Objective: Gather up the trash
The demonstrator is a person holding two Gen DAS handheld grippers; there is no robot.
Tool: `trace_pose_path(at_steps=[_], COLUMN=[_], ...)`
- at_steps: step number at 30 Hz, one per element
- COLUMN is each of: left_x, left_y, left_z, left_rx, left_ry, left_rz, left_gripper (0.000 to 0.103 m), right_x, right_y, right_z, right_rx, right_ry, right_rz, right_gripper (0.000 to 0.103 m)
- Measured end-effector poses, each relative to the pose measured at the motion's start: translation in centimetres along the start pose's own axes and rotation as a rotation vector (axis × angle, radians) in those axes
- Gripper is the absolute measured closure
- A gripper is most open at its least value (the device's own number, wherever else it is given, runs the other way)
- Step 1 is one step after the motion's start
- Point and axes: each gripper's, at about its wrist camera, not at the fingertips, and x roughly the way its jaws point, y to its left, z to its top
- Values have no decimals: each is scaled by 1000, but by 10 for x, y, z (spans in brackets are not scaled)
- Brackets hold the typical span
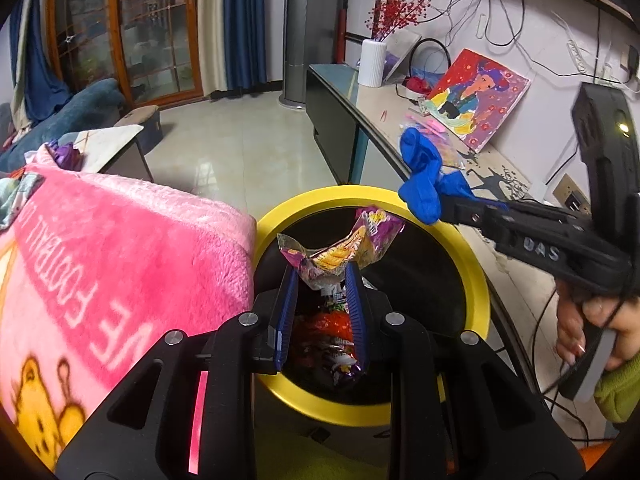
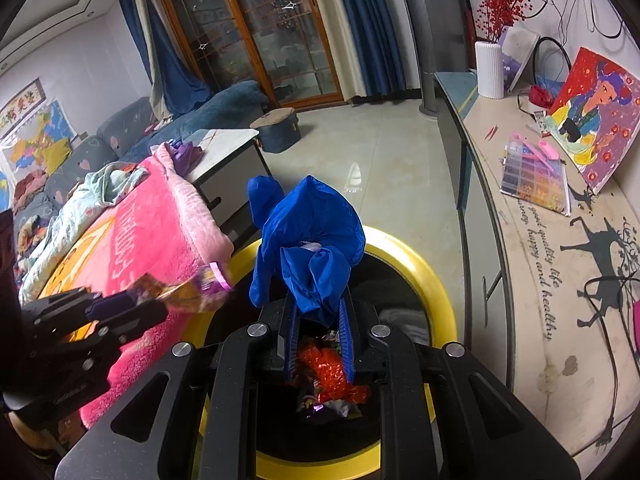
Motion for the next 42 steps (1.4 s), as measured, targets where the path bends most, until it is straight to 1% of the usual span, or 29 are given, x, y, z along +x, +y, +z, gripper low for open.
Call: trace_pose_path(at_steps=[5, 11, 12, 13, 15, 16, 17, 19, 21, 22, 23, 24, 25, 27, 28, 29, 30, 31, 32, 34, 35, 40, 42], left_x=[12, 16, 15, 15, 13, 11, 10, 9, 7, 6, 5, 3, 2, -2, -5, -7, -9, -13, -16, -22, -26, -44, -51], left_y=[4, 5, 5, 6, 7, 8, 10, 12, 15, 16, 18, 21, 23, 28, 30, 33, 37, 40, 43, 49, 52, 65, 70], left_z=[4, 2, 2, 2, 2, 2, 2, 3, 3, 3, 3, 3, 3, 2, 2, 1, 0, 0, 0, -1, -2, -5, -7], left_rx=[-18, -23, -23, -27, -35, -40, -46, -54, -64, -69, -76, -85, -89, -103, -111, -117, -126, -135, -145, -157, -161, -184, -198], left_ry=[22, 30, 28, 28, 24, 23, 21, 18, 12, 14, 15, 16, 14, 8, 6, 5, 4, -1, -5, -13, -18, -47, -57], left_rz=[-4, -6, -5, -4, -4, -4, -2, 4, 15, 19, 22, 27, 30, 38, 39, 42, 47, 49, 53, 70, 80, 114, 125], left_gripper=[85, 74, 70, 65, 58, 56, 54, 44, 37, 36, 35, 33, 27, 22, 21, 19, 13, 11, 11, 11, 11, 11, 11], right_x=[2, 6, 7, 7, 7, 7, 7, 7, 6, 5, 5, 4, 4, 2, 1, 0, -2, -3, -4, -6, -6, -5, -5], right_y=[1, 1, 1, 1, 1, 1, 1, 1, 2, 2, 3, 4, 5, 9, 11, 12, 15, 17, 21, 28, 32, 56, 66], right_z=[0, -2, -2, -2, -2, -2, -2, -2, -1, 0, 0, 0, 0, 1, 1, 2, 2, 3, 3, 4, 4, 1, 0], right_rx=[6, 13, 13, 15, 14, 14, 17, 18, 16, 15, 15, 13, 11, 3, 1, -1, -4, -7, -12, -24, -31, -83, -96], right_ry=[1, 19, 22, 24, 24, 23, 25, 22, 20, 18, 17, 14, 12, 9, 6, 2, -5, -8, -14, -21, -19, 0, 10], right_rz=[6, 15, 15, 15, 15, 14, 15, 15, 14, 14, 14, 16, 15, 14, 12, 11, 10, 6, -1, 3, 0, -15, -22], right_gripper=[84, 84, 80, 79, 75, 74, 71, 67, 64, 62, 57, 55, 53, 45, 42, 37, 33, 30, 24, 18, 13, 11, 7])
